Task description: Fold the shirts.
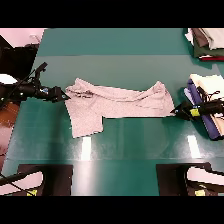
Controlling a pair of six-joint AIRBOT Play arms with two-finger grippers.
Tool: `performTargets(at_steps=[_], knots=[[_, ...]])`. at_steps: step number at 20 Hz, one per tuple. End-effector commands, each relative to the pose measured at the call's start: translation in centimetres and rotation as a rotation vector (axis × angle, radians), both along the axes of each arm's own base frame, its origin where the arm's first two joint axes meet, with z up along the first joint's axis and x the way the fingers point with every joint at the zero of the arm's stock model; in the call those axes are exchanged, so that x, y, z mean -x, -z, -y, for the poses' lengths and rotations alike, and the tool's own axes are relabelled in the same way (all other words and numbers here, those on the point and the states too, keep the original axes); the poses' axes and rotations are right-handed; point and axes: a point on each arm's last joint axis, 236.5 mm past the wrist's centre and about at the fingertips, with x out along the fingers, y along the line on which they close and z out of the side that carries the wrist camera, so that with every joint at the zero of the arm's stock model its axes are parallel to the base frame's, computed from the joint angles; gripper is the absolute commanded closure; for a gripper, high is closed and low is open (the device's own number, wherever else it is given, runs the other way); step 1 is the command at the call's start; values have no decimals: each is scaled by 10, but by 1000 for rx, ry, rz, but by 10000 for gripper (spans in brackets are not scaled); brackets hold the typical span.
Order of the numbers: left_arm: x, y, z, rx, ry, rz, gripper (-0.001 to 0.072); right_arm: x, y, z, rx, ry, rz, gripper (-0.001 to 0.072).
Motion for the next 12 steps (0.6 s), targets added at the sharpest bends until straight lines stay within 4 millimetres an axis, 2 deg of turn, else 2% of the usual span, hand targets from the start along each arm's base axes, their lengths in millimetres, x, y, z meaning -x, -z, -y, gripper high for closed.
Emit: performTargets(at_steps=[1, 3, 5, 7, 9, 11, 12], knots=[[1, -1, 1, 2, 4, -3, 686, -4, 5, -4, 10, -24, 0, 475], [6, -1, 3, 11, 14, -23, 686, -1, 4, -7, -2, -38, -7, 679], [16, -4, 6, 26, 34, -56, 687, 6, -1, -13, -26, -63, -21, 695], [21, -25, 9, 31, 62, -49, 687, 12, -19, -21, -48, -88, -8, 696], [17, -69, 9, 16, 97, 39, 687, 8, -55, -21, -30, -122, 60, 696], [7, -134, 7, -15, 96, 184, 687, -9, -104, -14, 23, -100, 165, 696], [3, -171, 7, -29, 90, 270, 686, -23, -137, -9, 59, -72, 250, 696]])
